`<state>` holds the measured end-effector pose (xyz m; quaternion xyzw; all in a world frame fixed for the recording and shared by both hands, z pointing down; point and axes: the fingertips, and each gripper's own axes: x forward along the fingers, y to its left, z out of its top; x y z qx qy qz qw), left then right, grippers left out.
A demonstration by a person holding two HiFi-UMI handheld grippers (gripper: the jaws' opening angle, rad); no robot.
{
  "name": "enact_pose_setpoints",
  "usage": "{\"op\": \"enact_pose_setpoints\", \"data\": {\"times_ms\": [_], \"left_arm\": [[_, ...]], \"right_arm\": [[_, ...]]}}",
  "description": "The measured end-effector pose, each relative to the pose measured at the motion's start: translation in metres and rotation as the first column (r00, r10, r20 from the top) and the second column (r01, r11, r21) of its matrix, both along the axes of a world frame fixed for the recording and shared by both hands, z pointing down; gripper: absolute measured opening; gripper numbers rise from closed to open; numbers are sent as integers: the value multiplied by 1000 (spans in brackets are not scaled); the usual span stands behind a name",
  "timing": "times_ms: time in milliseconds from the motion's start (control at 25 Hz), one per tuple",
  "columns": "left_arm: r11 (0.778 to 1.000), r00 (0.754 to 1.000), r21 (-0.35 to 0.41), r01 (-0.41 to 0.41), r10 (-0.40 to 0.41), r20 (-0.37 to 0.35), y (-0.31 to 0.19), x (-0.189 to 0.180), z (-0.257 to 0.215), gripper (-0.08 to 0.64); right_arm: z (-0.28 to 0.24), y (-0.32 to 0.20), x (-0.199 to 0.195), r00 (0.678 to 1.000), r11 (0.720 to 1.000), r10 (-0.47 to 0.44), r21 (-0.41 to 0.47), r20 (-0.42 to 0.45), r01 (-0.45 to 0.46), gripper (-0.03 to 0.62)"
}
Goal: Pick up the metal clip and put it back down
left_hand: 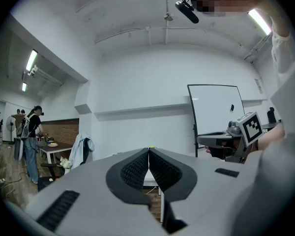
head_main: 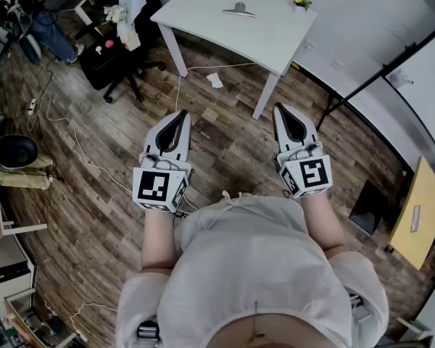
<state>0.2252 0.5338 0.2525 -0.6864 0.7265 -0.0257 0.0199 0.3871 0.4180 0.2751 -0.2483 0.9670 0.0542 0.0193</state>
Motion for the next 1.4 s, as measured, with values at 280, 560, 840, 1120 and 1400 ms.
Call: {"op": "enact_pose_setpoints", "data": {"times_ms": [280,560,840,1120,1400], "left_arm": [[1000,1000,9,-7,7,3,10,-7,-1,20],[1000,1000,16,-10,10,1,28,-21,0,20],[1000,1000,-4,20,-20,-16,44,-46,14,20],[998,998,-18,59,-59,-22,35,-66,27,20],[995,995,-30,100,-100,-1,-9,-102,34,20]], "right_arm": [[1,8,-6,1000,1000,19,-21,8,-19,2],[5,20,-18,999,997,47,-53,9,-47,5],[11,35,-50,999,999,-21,-35,43,23,335],[14,6,-70,998,999,-4,-40,62,6,439],[31,-48,-120,998,996,-51,-65,36,53,439]]}}
